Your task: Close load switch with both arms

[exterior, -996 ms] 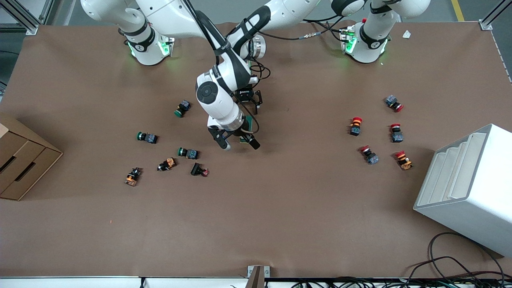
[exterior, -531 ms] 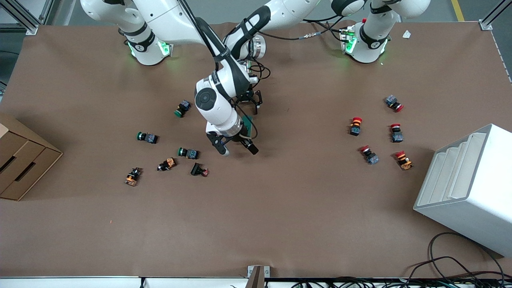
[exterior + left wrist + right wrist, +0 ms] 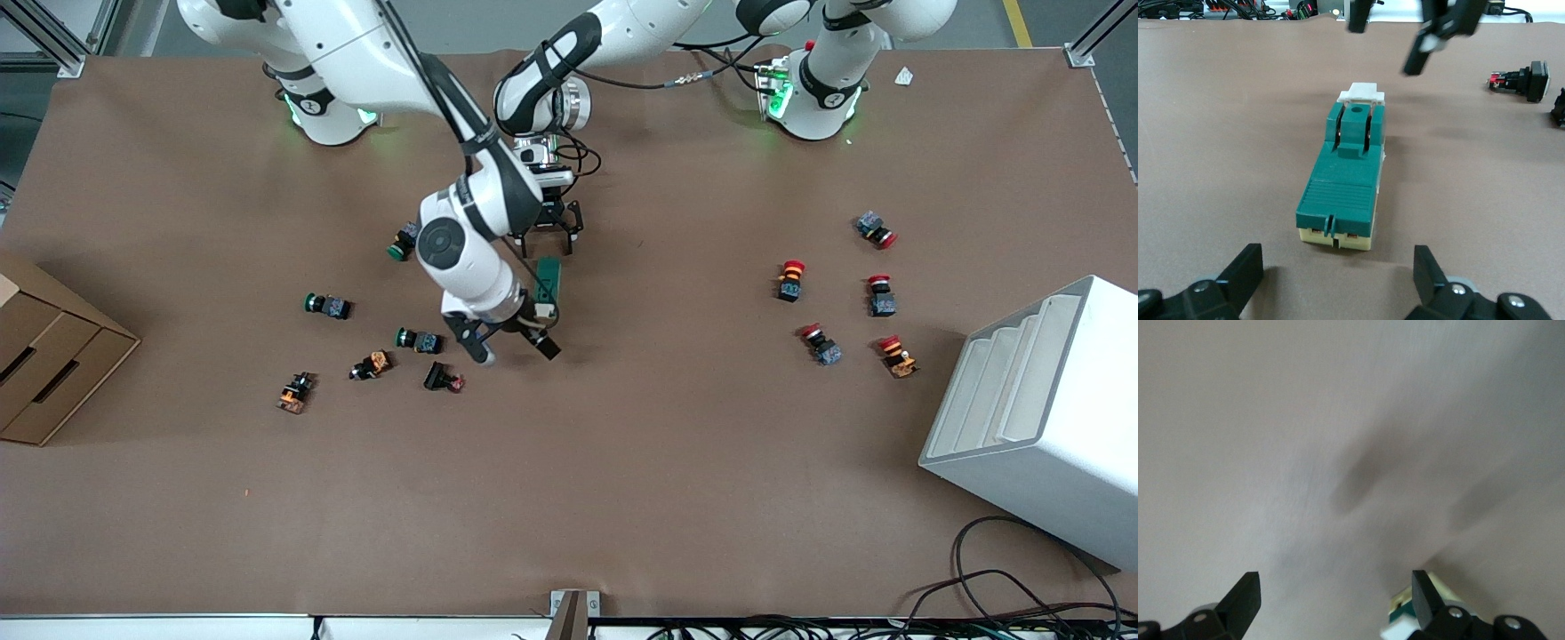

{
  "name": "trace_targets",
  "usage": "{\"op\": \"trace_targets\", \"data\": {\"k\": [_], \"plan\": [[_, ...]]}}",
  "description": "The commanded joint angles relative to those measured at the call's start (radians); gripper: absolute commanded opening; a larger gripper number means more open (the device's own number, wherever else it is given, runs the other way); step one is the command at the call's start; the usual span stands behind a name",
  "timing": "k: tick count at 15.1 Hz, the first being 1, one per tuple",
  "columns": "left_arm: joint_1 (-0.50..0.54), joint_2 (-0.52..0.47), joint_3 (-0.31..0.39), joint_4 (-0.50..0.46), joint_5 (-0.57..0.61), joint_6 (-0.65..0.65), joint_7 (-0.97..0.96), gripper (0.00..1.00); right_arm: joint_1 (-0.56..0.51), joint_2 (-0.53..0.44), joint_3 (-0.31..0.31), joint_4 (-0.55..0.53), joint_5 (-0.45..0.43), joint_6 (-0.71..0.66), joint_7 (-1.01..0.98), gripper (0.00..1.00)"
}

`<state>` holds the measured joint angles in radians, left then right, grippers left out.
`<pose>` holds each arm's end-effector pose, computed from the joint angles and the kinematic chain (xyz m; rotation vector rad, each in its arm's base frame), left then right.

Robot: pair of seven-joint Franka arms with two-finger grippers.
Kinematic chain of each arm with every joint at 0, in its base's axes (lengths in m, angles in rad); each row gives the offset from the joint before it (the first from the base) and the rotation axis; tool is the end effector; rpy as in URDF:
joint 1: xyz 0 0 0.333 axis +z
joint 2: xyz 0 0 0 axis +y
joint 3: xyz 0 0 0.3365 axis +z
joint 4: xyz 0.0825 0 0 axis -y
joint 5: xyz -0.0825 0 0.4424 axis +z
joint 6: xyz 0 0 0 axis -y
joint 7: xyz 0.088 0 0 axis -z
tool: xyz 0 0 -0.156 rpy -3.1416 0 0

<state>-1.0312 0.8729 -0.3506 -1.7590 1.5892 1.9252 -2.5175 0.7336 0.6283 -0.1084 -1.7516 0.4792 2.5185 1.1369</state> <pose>0.2392 -0.6339 0.0225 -2.7102 -0.1158 -1.5124 0.5927 0.4437 0.1546 -2.6103 1.1927 0.1370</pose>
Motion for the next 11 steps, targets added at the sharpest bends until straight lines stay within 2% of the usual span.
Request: {"op": "trace_targets", "data": {"k": [1,3,6,8,10,11], "plan": [[-0.004,0.044,0.005,0.013,0.003,-0.003,-0.011,0.99,-0.115,-0.079,0.015,0.026,-0.030,-0.186,-0.138,1.00],[-0.004,0.044,0.007,0.013,0.003,-0.003,-0.011,0.99,-0.196,-0.139,0.013,0.026,-0.034,-0.309,-0.295,1.00],[-0.004,0.043,0.005,0.016,0.003,-0.003,-0.009,0.99,-0.327,-0.208,-0.007,0.040,-0.095,-0.495,-0.529,1.00],[-0.004,0.041,0.005,0.016,0.003,-0.003,-0.007,0.99,-0.405,-0.219,-0.010,0.098,-0.141,-0.629,-0.636,1.00],[-0.003,0.037,0.005,0.016,-0.002,-0.003,-0.003,0.99,-0.479,-0.217,-0.008,0.200,-0.259,-0.797,-0.733,1.00],[-0.003,0.035,0.005,0.019,-0.002,-0.003,0.000,0.99,-0.503,-0.217,-0.008,0.240,-0.290,-0.854,-0.785,1.00]]}}
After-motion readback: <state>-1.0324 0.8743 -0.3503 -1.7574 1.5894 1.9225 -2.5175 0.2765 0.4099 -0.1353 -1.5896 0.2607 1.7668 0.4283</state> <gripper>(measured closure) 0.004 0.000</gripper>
